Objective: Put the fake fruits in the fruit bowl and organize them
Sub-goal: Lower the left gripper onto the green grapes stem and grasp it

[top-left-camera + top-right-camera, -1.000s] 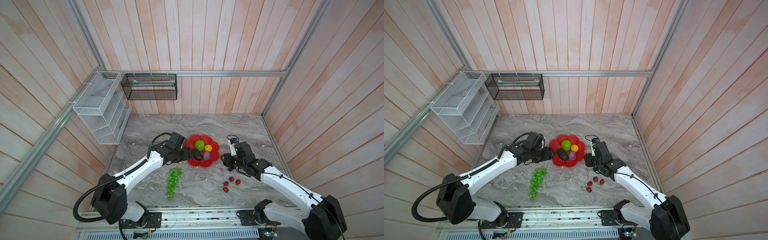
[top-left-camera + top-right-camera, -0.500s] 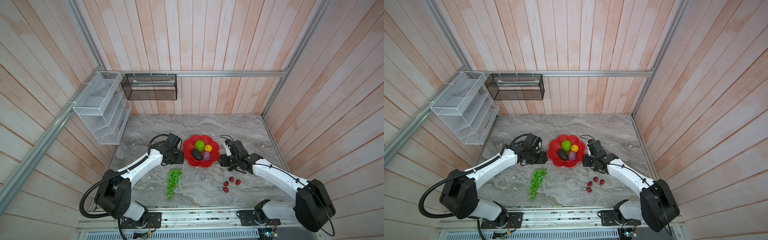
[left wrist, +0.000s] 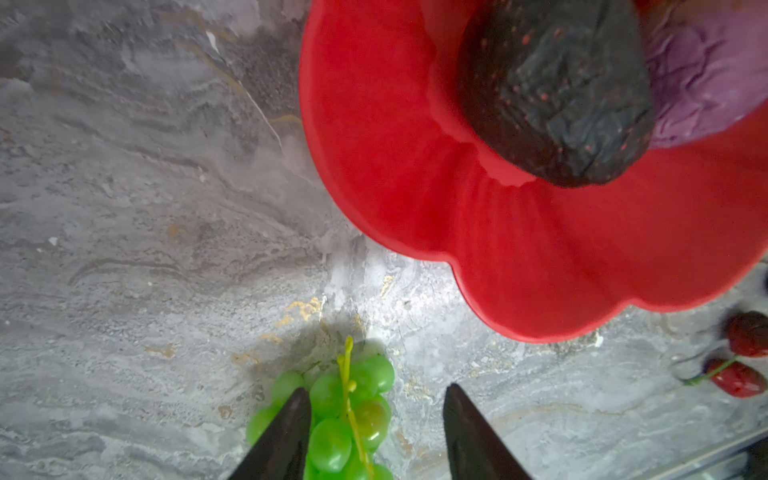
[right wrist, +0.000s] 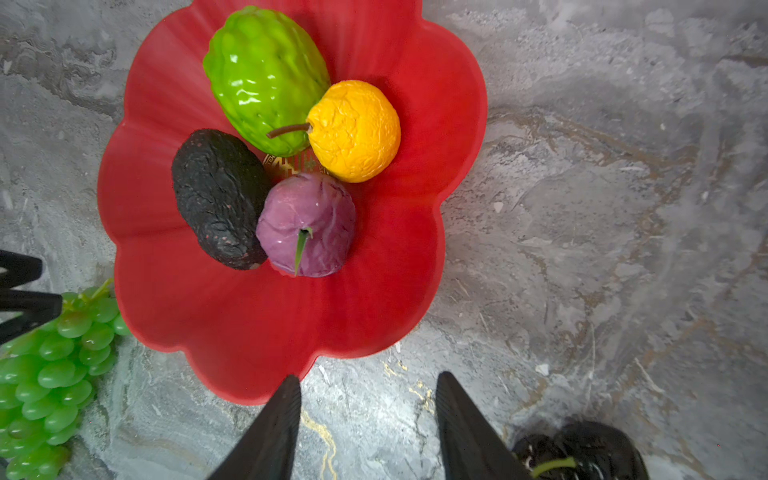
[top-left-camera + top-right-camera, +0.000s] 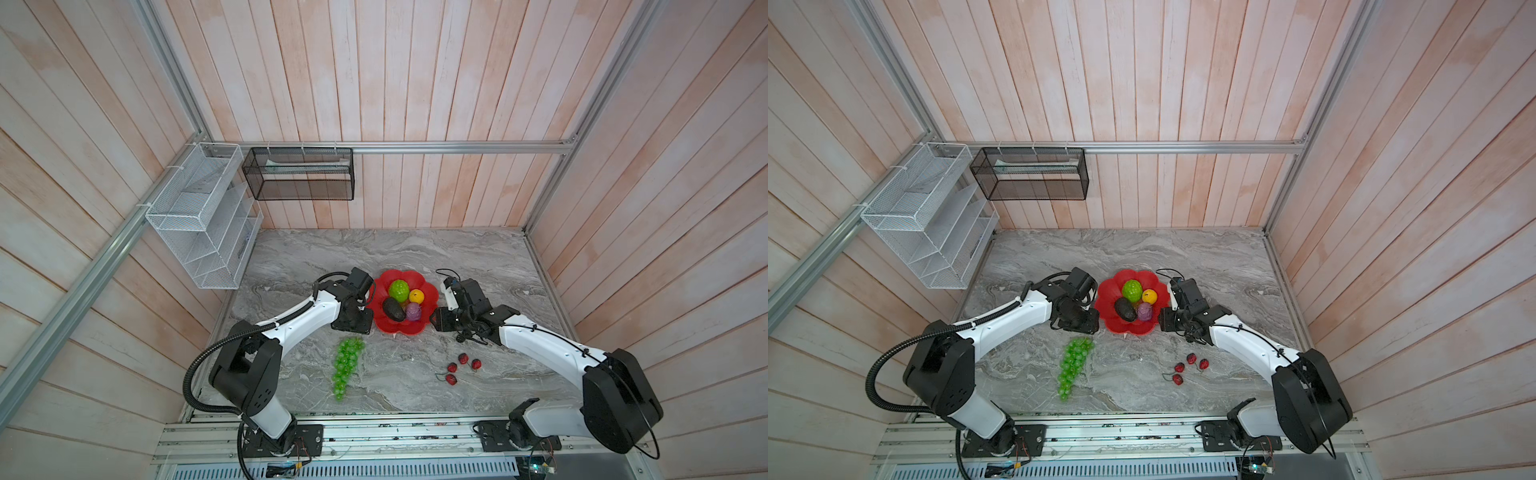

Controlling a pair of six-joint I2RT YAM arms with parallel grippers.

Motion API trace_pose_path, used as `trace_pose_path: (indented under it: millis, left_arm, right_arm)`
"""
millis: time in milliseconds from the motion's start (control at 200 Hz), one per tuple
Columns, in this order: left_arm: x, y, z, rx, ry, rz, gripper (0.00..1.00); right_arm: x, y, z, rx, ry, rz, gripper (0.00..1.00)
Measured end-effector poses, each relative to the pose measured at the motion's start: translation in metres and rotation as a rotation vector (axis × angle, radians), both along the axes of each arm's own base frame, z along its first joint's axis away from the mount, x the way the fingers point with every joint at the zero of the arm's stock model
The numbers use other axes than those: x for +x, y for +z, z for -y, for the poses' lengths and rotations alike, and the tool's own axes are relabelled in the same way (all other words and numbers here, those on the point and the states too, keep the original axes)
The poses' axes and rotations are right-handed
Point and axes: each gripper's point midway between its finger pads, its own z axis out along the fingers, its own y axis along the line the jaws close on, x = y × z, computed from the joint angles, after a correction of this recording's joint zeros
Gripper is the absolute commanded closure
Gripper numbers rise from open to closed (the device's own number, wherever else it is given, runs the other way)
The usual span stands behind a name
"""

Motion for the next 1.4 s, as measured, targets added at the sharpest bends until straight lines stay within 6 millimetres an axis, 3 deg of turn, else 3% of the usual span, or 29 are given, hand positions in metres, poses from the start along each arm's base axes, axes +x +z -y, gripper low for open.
trace_pose_path:
  millis: [195, 330, 620, 730, 1065, 1245, 1395]
  left_arm:
    - [-0.016, -0.010, 0.000, 0.065, -0.036, -0.042, 0.51]
    - [-0.017, -0.011, -0.005, 0.095, -0.029, -0.042, 0.60]
    - [-0.020, -0.013, -0.011, 0.128, -0.028, -0.054, 0.62]
    - [-0.020, -0.013, -0.013, 0.137, -0.024, -0.052, 0.72]
    - [-0.019, -0.014, -0.019, 0.167, -0.013, -0.045, 0.80]
    - [-0.019, -0.013, -0.021, 0.175, -0.011, -0.044, 0.94]
    - [-0.020, -0.010, -0.022, 0.175, -0.009, -0.039, 0.98]
  right_arm:
    - [0.001, 0.002, -0.002, 0.004, 0.019, 0.015, 0.46]
    - [0.001, 0.001, -0.004, 0.011, 0.027, 0.017, 0.46]
    - [0.002, 0.003, -0.008, 0.031, 0.036, 0.027, 0.46]
    - [0.002, 0.003, -0.008, 0.034, 0.039, 0.028, 0.46]
    - [0.002, 0.001, -0.008, 0.037, 0.040, 0.030, 0.46]
    - [0.002, 0.002, -0.010, 0.042, 0.043, 0.033, 0.46]
    - [0.002, 0.002, -0.010, 0.041, 0.049, 0.036, 0.46]
